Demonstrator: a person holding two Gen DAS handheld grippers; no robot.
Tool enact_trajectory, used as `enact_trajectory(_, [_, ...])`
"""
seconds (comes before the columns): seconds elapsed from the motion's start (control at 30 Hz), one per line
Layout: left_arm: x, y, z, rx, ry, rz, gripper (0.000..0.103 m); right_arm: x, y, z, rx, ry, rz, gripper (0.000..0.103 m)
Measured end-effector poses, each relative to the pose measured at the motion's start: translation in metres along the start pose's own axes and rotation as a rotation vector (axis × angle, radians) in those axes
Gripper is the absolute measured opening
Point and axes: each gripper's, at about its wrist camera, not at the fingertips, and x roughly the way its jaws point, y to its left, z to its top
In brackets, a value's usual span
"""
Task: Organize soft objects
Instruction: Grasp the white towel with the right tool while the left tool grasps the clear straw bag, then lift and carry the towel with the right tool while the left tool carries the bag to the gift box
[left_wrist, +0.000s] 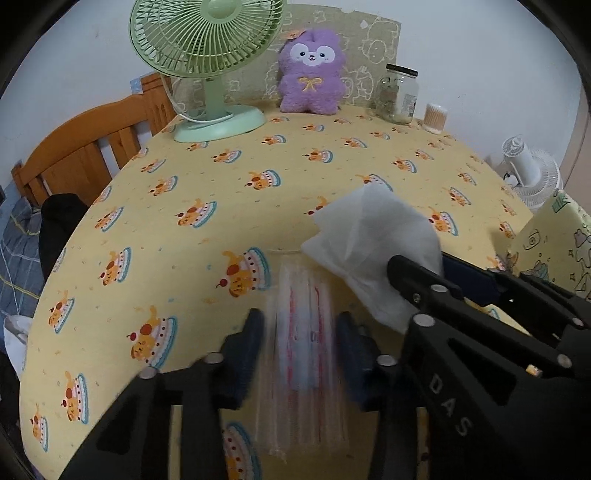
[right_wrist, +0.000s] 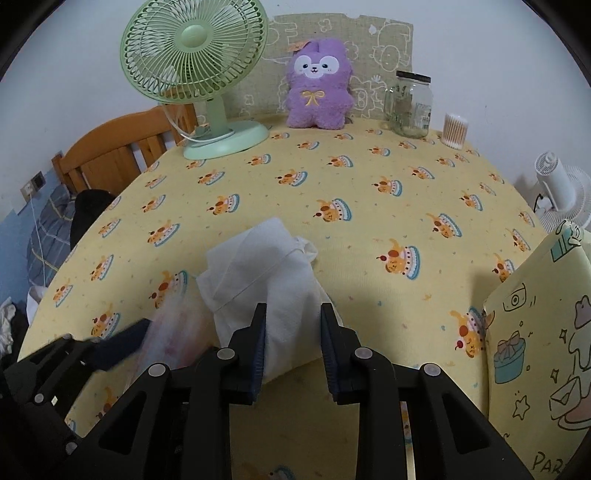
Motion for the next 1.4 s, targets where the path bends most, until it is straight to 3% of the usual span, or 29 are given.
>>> enact_trajectory(0.1, [-0.002, -0.001, -0.001, -0.002, -0.001, -0.011, 0.025, -0.001, -0.001, -0.001, 0.005, 0.001, 0.002, 0.029])
enact_trajectory(0.2, [-0.005, -0.002, -0.004, -0.009, -0.004, -0.017, 0.021, -0.004, -0.001, -0.003, 0.008, 0.004, 0.004, 0.029])
enact_trajectory(0.53, [-0.027, -0.011, -0.014, 0.004, -0.034, -0.029, 0.020, -0.028, -0.001, -0.015, 0.010, -0.009, 0.001, 0.029])
enact_trajectory(1.4, [-0.114, -0.029, -0.011, 0.018, -0.211, -0.017, 0.020, -0.120, -0.002, -0.008, 0.002, -0.174, -0.007, 0.029])
